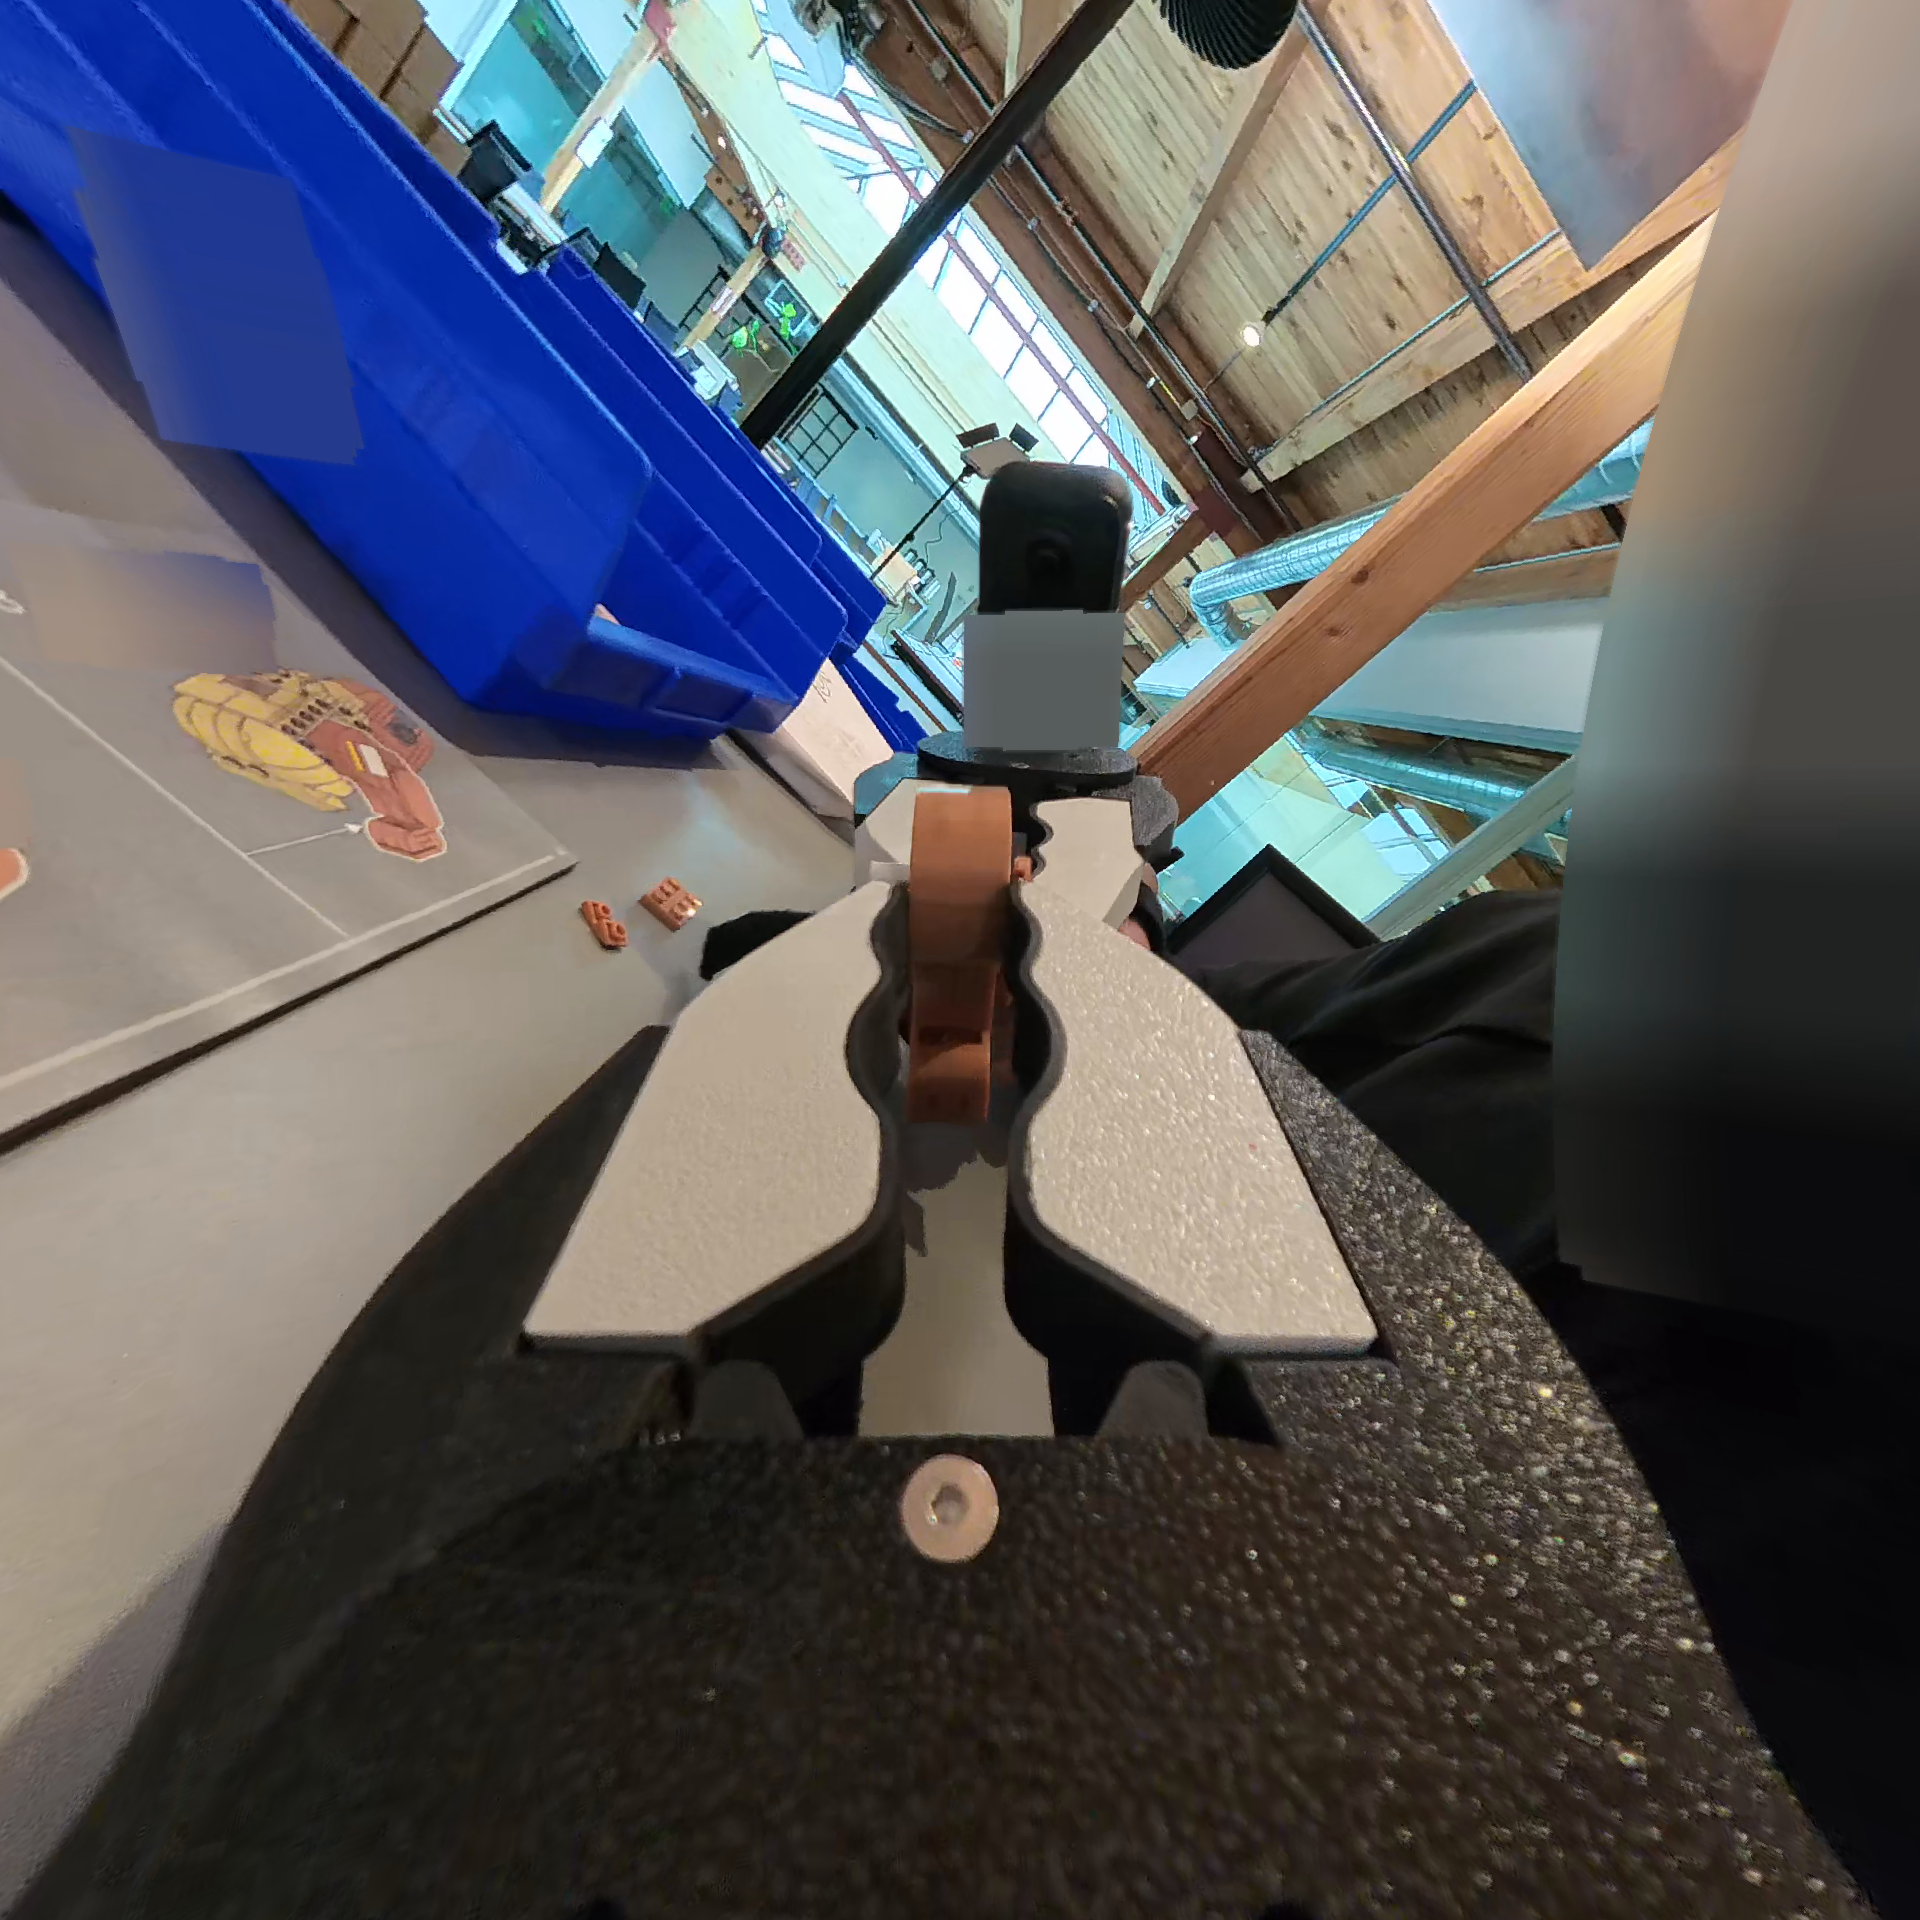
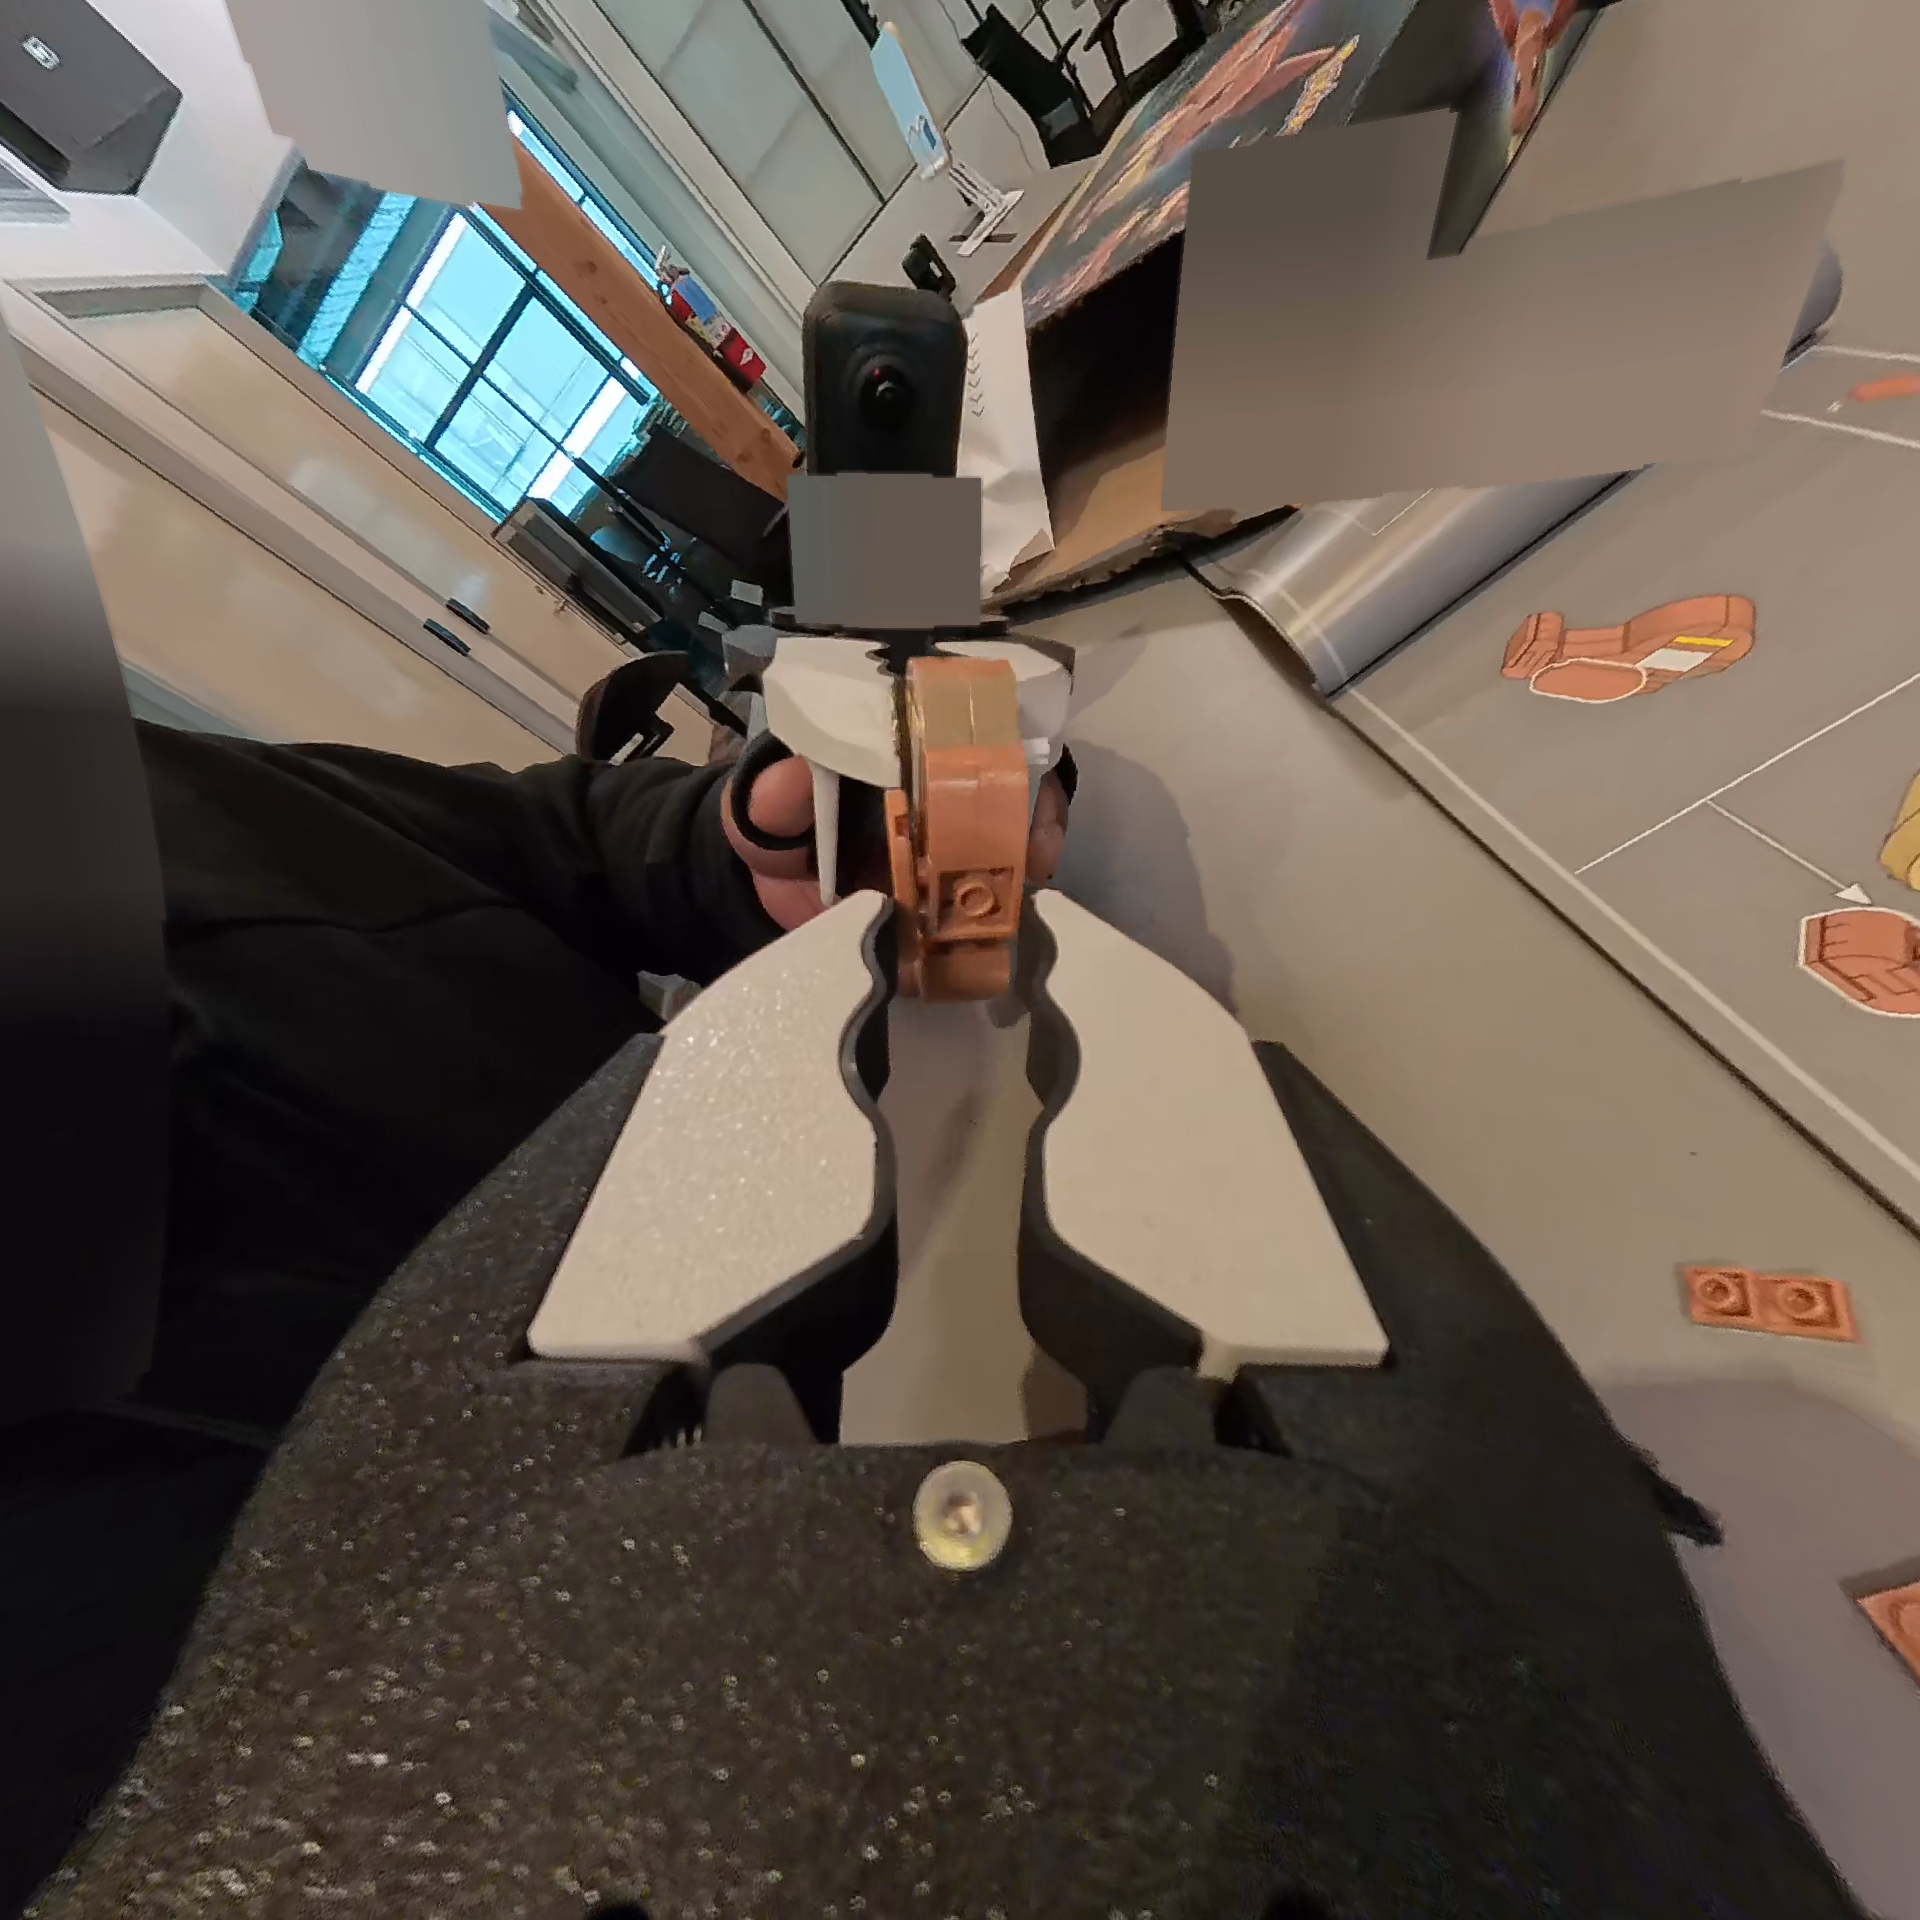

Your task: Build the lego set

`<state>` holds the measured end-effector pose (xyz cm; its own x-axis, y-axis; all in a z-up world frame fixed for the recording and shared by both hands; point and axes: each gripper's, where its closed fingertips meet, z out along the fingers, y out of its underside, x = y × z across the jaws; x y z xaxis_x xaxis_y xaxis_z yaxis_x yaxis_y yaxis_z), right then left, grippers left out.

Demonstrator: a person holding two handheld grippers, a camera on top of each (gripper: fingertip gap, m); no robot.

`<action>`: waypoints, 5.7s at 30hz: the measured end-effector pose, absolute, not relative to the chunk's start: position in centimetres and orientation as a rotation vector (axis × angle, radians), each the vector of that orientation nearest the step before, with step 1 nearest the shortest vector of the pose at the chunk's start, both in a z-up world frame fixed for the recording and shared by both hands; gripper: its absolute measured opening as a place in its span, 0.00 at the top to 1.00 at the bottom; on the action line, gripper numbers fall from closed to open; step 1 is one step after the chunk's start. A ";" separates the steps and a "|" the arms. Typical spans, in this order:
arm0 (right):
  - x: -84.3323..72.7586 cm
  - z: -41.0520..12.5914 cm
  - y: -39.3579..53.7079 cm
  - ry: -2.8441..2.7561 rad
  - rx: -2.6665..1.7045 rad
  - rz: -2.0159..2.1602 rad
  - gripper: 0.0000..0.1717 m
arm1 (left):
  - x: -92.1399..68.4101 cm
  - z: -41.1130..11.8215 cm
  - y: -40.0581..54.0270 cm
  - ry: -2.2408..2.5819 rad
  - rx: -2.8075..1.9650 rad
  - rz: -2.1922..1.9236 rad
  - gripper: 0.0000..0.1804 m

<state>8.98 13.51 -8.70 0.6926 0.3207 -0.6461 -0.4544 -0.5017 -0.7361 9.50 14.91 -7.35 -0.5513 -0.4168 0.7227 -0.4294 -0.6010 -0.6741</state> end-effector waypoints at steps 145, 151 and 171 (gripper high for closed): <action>7.3 -9.8 13.1 -0.409 -1.817 0.216 0.88 | 7.1 -7.9 13.3 -2.991 0.832 2.304 0.80; 6.9 -9.8 13.2 -0.450 -1.798 0.171 0.88 | 7.0 -8.3 13.2 -3.059 0.798 2.236 0.81; 6.8 -9.2 13.0 -0.405 -1.737 0.274 0.88 | 6.9 -7.9 13.4 -2.743 0.897 2.355 0.84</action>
